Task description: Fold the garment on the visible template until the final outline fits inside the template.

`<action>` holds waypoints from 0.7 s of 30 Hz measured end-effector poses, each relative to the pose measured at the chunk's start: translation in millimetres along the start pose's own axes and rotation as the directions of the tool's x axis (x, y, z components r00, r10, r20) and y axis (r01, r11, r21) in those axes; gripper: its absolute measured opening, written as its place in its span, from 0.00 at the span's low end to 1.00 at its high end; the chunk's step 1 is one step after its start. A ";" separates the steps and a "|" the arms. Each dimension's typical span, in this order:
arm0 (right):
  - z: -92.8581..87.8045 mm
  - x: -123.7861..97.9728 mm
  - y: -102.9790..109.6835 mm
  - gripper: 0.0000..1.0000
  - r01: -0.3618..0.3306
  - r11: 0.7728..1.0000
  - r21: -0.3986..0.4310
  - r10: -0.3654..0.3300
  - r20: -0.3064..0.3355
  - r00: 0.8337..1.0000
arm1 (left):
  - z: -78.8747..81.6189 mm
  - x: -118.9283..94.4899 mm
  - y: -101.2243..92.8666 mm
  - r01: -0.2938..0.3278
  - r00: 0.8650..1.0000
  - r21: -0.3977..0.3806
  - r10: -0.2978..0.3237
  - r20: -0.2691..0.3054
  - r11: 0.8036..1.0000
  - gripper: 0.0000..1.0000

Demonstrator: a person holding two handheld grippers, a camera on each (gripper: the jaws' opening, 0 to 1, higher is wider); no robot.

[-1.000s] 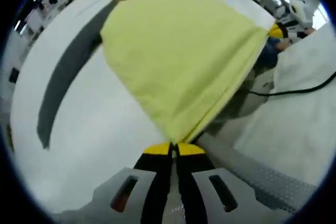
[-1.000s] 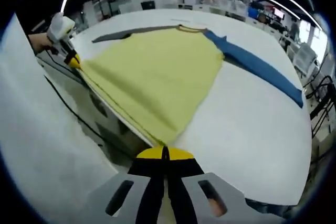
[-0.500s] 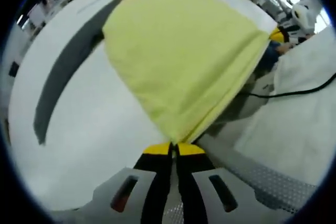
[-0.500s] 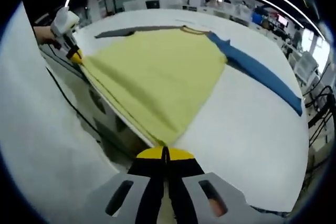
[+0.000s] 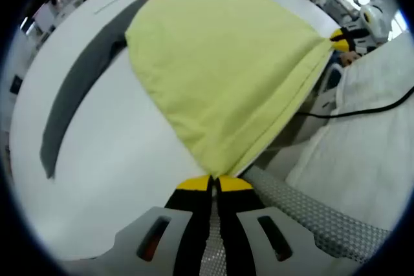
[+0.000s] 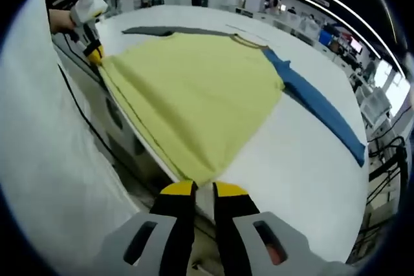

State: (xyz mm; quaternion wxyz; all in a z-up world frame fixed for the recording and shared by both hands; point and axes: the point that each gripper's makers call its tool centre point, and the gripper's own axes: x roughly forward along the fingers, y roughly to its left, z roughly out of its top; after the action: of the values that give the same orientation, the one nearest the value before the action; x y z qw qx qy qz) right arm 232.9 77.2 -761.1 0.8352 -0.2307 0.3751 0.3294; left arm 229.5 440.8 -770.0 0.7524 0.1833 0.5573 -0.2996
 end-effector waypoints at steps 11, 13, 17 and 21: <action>-0.6 -2.9 -7.2 0.03 0.024 0.995 0.096 -0.027 0.022 0.999 | -0.1 0.3 0.5 0.008 1.000 -0.020 -0.008 -0.003 1.000 0.00; 1.2 -4.4 -10.2 0.03 0.021 0.978 0.208 -0.033 0.056 0.998 | -0.3 0.2 0.7 0.009 1.000 -0.026 -0.009 -0.002 1.000 0.00; -2.6 -6.2 -18.5 0.03 -0.001 0.886 0.464 -0.060 0.117 0.991 | -0.7 0.6 1.4 0.014 1.000 -0.039 -0.014 -0.002 0.999 0.00; -7.5 -6.3 -19.0 0.03 -0.014 0.857 0.515 -0.062 0.130 0.990 | -0.5 0.2 1.7 0.018 1.000 -0.046 -0.018 -0.001 0.999 0.00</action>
State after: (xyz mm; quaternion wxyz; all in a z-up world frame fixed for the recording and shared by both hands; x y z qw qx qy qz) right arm 240.0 57.1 -758.1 0.8950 0.0202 0.3862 0.2224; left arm 230.3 442.4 -770.4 0.7534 0.1612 0.5660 -0.2934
